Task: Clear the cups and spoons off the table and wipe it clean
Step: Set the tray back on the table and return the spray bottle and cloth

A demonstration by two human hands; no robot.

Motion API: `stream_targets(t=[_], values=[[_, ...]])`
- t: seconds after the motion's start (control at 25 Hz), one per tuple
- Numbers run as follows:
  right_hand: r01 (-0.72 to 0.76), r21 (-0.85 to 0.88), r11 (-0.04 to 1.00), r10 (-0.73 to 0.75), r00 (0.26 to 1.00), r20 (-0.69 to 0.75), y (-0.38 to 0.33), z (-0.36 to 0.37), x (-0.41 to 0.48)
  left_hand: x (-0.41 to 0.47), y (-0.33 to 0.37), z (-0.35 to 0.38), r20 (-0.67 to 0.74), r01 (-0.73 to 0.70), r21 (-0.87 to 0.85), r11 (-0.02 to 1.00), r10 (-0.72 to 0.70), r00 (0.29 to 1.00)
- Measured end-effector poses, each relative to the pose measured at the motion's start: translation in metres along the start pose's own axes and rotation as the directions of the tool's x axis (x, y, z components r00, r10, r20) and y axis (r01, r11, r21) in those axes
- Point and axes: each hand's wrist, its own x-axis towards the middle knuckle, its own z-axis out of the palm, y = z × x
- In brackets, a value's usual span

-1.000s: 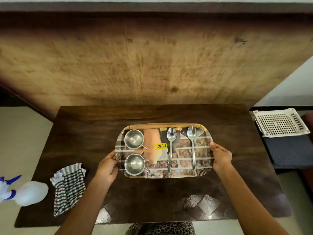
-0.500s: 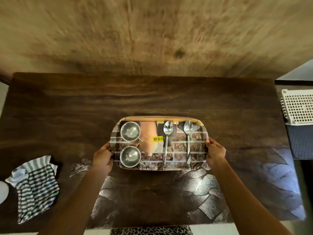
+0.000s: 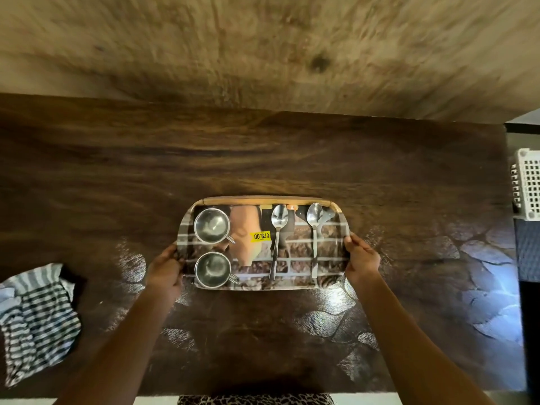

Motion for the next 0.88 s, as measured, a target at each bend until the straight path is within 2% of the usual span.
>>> stream_targets(t=[0.24, 0.36, 0.44, 0.6, 0.72, 0.88], values=[[0.036, -0.096, 0.995, -0.045, 0.995, -0.085, -0.002, 0.005, 0.000, 0.012, -0.004, -0.005, -0.022, 0.005, 0.036, 0.999, -0.004, 1.000], [0.114, -0.238, 0.964, -0.152, 0.977, -0.148, -0.002, 0.007, -0.001, 0.009, -0.002, -0.001, -0.038, -0.025, 0.068, 0.997, 0.028, 0.999], [0.186, -0.389, 0.902, -0.260, 0.954, -0.147, 0.000, 0.005, -0.003, 0.002, 0.001, 0.002, -0.121, -0.055, 0.095, 0.994, 0.066, 0.990], [0.338, -0.583, 0.739, -0.439, 0.898, -0.036, 0.011, -0.002, -0.013, -0.033, 0.011, 0.006, -0.157, -0.116, 0.148, 0.982, 0.139, 0.978], [0.430, -0.614, 0.662, -0.506, 0.861, 0.057, 0.015, -0.012, -0.037, -0.066, 0.014, 0.006, -0.226, -0.165, 0.250, 0.954, 0.223, 0.948], [0.578, -0.604, 0.549, -0.608, 0.772, 0.186, 0.025, -0.024, -0.084, -0.118, 0.006, -0.008, -0.226, -0.276, 0.214, 0.937, 0.323, 0.919]])
